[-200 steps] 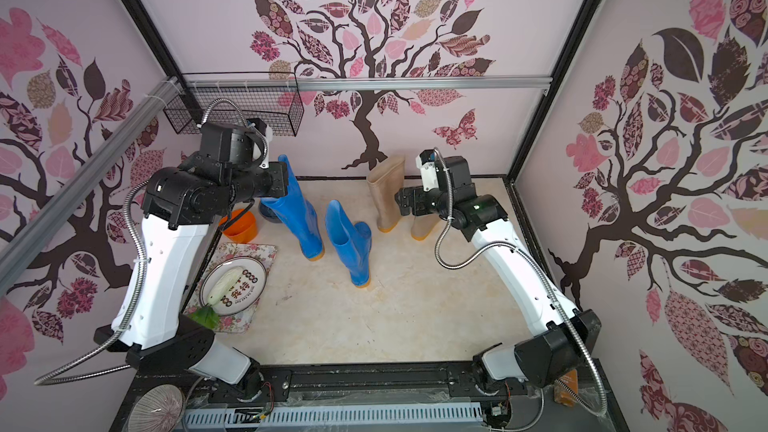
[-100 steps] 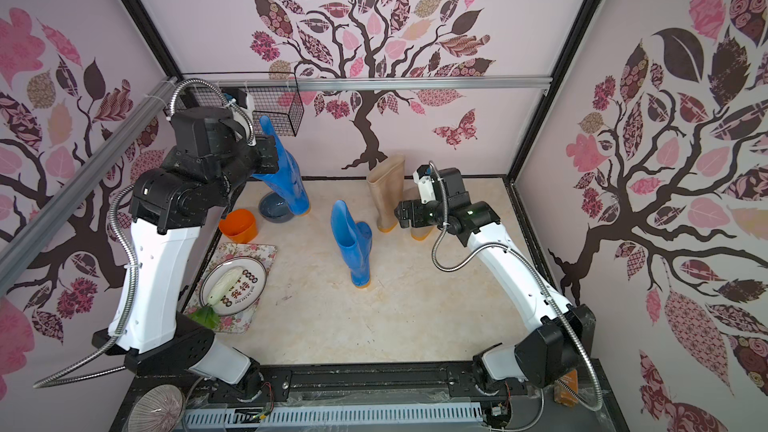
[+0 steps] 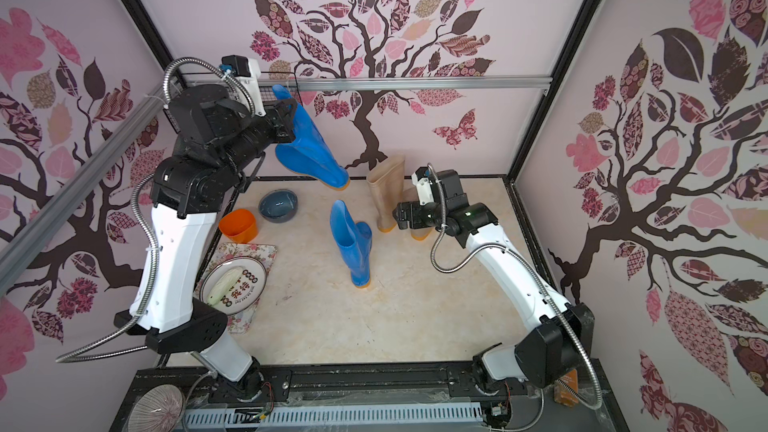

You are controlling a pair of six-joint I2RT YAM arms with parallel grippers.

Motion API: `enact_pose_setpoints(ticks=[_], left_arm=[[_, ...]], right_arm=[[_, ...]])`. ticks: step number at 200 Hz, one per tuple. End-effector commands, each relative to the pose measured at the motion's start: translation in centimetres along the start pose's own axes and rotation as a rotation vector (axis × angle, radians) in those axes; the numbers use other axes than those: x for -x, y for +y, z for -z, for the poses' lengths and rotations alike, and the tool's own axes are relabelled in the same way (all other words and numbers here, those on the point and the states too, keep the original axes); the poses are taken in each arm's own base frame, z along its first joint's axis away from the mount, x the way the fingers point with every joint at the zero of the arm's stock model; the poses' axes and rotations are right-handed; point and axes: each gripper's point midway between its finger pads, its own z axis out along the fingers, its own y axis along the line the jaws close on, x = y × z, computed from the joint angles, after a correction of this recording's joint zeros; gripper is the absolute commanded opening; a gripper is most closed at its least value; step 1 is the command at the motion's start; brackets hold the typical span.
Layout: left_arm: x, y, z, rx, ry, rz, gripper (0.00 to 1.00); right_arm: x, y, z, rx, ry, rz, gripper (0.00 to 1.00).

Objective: Match and arrange rain boots in pairs
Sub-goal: Pair a pair of rain boots at the center of the board.

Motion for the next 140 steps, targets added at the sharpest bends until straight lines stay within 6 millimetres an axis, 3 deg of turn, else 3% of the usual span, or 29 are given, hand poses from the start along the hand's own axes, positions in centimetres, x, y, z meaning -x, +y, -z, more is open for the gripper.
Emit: enact_pose_setpoints(ticks=[1, 51, 94, 140], left_arm=[[7.4, -4.2, 3.6, -0.215, -0.247, 0.079, 0.00], [4.8, -9.1, 3.1, -0.364, -0.167, 0.075, 0.00], [1.8, -12.3, 3.3, -0.478, -0.060, 0.093, 0.00], [-0.2, -15.0, 4.8, -0.560, 0.020, 0.085, 0.00]], right_arm=[[1.1, -0.3, 0.7, -0.035, -0.049, -0.012, 0.96], [4.6, -2.6, 4.9, -0.214, -0.226, -0.037, 0.98], [6.9, -4.6, 9.9, -0.341, -0.388, -0.078, 0.99], [9.1, -4.1, 14.7, -0.364, -0.541, -0.077, 0.99]])
